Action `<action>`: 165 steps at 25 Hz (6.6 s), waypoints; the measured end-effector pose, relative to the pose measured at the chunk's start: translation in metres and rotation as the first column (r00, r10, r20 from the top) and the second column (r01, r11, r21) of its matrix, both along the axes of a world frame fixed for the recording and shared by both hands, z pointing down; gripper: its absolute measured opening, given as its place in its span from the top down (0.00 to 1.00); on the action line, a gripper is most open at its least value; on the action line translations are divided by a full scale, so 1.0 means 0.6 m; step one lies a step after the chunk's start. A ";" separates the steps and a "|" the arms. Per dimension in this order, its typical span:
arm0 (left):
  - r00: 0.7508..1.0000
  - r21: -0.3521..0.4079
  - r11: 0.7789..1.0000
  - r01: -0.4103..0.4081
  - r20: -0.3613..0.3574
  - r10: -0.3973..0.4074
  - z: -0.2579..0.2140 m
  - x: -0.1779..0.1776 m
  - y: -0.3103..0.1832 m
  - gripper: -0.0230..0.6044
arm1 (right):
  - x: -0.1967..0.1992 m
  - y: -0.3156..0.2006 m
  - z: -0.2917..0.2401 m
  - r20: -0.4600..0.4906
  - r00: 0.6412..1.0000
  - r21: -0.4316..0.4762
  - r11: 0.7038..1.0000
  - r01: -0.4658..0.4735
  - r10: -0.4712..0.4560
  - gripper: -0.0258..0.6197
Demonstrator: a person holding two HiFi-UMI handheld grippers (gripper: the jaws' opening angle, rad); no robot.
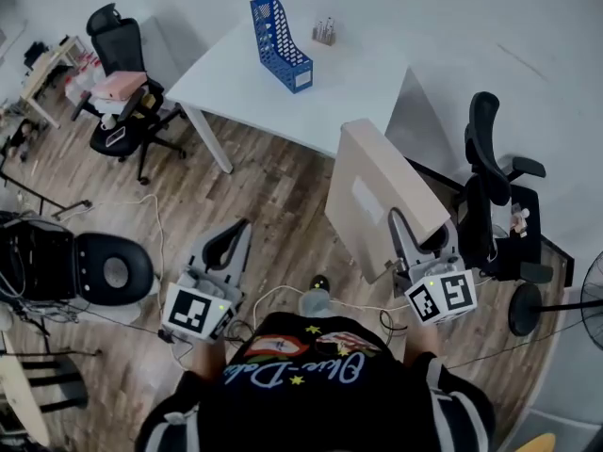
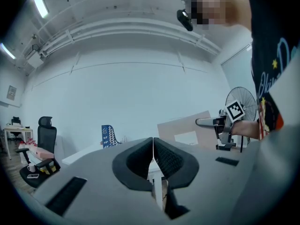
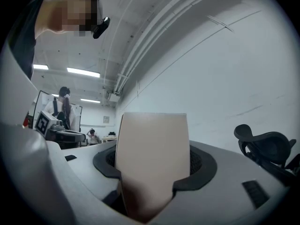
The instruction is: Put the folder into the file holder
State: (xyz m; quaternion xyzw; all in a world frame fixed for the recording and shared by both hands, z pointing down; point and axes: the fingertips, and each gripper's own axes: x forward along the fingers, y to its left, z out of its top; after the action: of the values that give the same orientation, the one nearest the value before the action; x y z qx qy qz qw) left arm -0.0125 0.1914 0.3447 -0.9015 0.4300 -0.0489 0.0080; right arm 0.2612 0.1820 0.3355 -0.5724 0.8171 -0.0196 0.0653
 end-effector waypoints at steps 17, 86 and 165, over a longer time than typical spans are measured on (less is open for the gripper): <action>0.999 -0.011 1.000 0.015 0.032 -0.015 0.013 0.015 -0.166 0.96 | 0.046 -0.174 0.027 0.025 1.000 -0.016 1.000 -0.018 0.018 0.54; 0.967 -0.065 0.978 -0.196 -0.178 0.182 0.050 -0.245 -0.933 0.96 | -0.250 -0.833 -0.246 -0.040 0.991 0.258 0.959 -0.114 0.129 0.54; 0.994 -0.092 0.996 0.002 -0.108 -0.012 0.032 -0.258 -0.938 0.96 | -0.275 -1.053 -0.049 -0.014 0.994 0.142 0.984 0.105 -0.104 0.54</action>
State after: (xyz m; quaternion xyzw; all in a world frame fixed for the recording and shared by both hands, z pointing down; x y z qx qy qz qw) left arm -0.1671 -0.3712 0.3639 -0.9008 0.4301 -0.0194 -0.0570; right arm 0.0961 -0.4500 0.3063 -0.5227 0.8455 0.0372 0.1023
